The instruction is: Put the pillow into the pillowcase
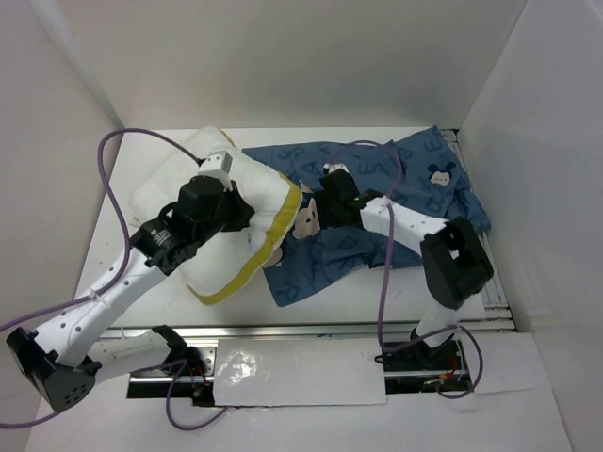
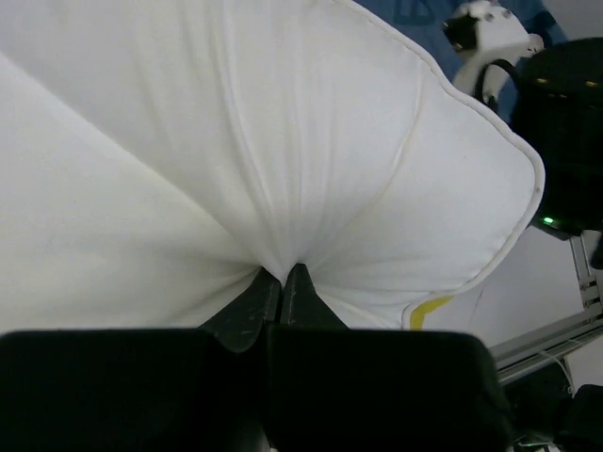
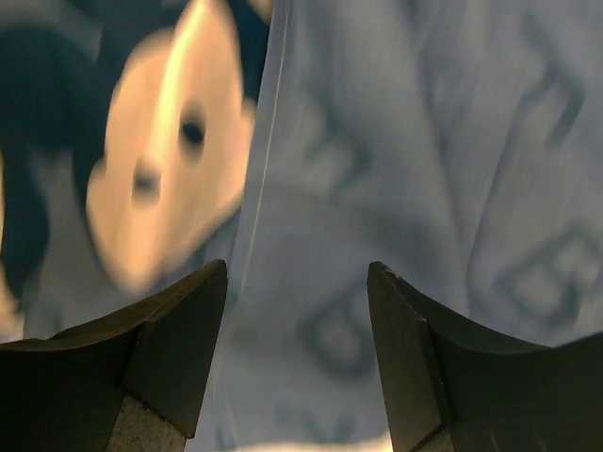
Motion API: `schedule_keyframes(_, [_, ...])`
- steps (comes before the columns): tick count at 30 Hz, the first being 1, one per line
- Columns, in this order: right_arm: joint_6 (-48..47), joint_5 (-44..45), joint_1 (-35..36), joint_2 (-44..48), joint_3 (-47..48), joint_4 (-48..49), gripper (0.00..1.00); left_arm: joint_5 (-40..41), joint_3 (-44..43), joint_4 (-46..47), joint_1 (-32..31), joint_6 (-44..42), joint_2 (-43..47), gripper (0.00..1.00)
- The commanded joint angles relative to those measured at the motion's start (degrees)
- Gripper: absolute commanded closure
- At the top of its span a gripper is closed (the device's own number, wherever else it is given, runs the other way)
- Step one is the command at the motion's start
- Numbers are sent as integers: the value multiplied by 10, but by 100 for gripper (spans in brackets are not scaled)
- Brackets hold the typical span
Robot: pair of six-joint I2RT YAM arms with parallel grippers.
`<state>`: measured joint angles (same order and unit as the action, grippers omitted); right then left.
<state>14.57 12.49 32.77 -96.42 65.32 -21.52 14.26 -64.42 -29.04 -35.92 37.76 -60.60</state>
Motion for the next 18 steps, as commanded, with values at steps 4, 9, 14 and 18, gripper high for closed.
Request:
schedule_keyframes(4, [-31, 108, 2, -120, 133, 78, 30, -52, -33, 106, 2, -15, -110, 100])
schedule_keyframes(9, [-30, 68, -9, -199, 190, 96, 30, -72, -62, 128, 22, -15, -132, 100])
schedule_keyframes(14, [-16, 68, -20, -245, 218, 102, 49, -85, -48, 135, 40, -4, -127, 100])
schedule_keyframes(18, [-9, 87, -25, -272, 239, 84, 72, -102, -25, 135, 55, 1, -122, 100])
